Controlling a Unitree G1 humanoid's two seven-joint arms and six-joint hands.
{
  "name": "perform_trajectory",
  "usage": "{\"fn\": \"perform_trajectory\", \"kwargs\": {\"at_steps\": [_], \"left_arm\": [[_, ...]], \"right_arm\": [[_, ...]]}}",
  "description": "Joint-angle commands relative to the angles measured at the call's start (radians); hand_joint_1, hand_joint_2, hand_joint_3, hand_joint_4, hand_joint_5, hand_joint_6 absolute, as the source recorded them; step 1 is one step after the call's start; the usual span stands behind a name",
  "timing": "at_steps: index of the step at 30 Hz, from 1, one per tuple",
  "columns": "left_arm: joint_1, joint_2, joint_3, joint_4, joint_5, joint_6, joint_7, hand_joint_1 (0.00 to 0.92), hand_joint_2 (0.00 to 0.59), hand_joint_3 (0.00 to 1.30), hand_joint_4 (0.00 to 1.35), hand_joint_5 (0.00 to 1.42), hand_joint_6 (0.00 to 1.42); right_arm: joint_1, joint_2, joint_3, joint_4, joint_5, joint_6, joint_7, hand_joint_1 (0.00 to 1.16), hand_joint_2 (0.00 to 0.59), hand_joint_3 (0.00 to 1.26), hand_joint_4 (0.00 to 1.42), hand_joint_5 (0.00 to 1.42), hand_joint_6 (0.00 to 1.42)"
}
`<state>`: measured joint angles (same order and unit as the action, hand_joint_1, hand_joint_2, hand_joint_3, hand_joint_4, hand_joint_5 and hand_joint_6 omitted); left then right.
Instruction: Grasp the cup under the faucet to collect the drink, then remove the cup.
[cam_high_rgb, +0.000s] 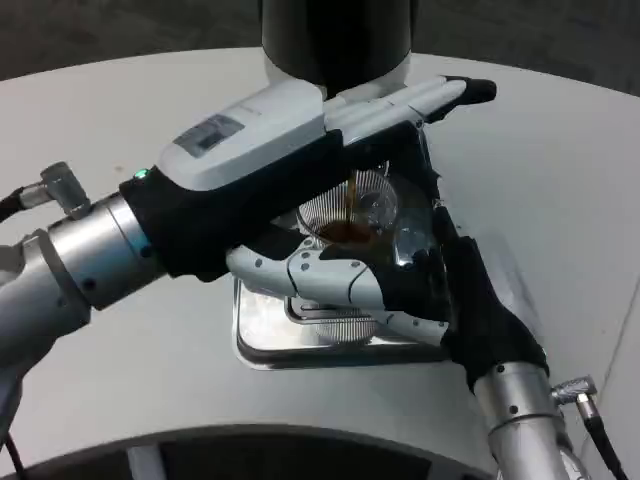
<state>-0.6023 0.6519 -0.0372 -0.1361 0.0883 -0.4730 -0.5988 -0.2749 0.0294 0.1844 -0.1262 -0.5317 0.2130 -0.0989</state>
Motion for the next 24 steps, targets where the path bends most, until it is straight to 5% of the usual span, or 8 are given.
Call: {"fn": "perform_trajectory", "kwargs": {"at_steps": [1, 24], "left_arm": [[0.021, 0.017, -0.002, 0.0, 0.0, 0.005, -0.018, 0.0, 0.133, 0.04, 0.0, 0.09, 0.04], [0.025, 0.032, 0.002, 0.026, -0.006, -0.003, -0.021, 0.0, 0.132, 0.04, 0.0, 0.08, 0.04]], "right_arm": [[-0.013, 0.008, 0.011, 0.035, 0.025, -0.036, -0.029, 0.72, 0.181, 0.0, 0.0, 0.0, 0.0], [-0.134, 0.025, 0.016, 0.256, 0.093, -0.132, -0.12, 0.71, 0.187, 0.0, 0.0, 0.0, 0.0]]}}
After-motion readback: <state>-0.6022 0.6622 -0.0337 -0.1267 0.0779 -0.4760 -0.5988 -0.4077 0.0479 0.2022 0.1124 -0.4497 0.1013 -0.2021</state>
